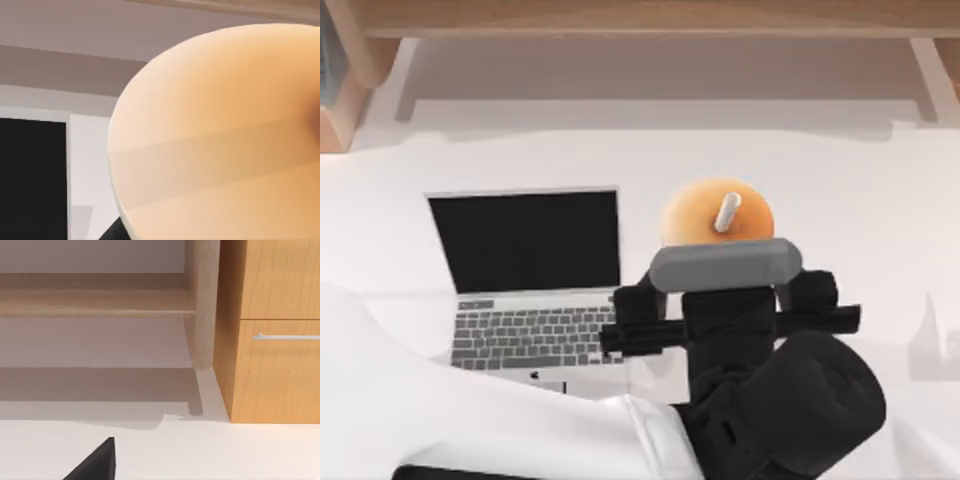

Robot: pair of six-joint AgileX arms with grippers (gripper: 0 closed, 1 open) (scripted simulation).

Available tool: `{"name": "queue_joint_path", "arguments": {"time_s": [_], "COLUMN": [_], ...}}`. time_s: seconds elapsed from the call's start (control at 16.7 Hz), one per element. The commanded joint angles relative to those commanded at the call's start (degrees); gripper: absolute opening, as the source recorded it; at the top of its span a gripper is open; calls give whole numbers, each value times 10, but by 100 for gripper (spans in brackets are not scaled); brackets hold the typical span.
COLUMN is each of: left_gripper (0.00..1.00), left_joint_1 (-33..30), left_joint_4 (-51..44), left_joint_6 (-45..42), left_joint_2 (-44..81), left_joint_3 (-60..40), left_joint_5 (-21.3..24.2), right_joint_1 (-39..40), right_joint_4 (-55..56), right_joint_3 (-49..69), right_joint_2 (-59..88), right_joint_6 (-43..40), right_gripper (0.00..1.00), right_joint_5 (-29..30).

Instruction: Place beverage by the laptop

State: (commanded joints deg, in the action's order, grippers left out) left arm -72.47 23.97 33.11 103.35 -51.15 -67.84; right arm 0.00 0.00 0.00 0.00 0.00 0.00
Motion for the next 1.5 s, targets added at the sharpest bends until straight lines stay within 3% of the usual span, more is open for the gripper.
{"name": "queue_joint_path", "arguments": {"time_s": [0.9, 1.5], "left_gripper": [0, 75], "left_joint_1": [0, 0], "left_joint_4": [21, 21], "left_joint_6": [-9, -9], "left_joint_2": [42, 42], "left_joint_3": [37, 37], "left_joint_5": [12, 12], "right_joint_1": [0, 0], "right_joint_4": [0, 0], "right_joint_3": [0, 0], "right_joint_2": [0, 0], "right_joint_6": [0, 0], "right_gripper": [100, 100], "right_joint_5": [0, 0]}}
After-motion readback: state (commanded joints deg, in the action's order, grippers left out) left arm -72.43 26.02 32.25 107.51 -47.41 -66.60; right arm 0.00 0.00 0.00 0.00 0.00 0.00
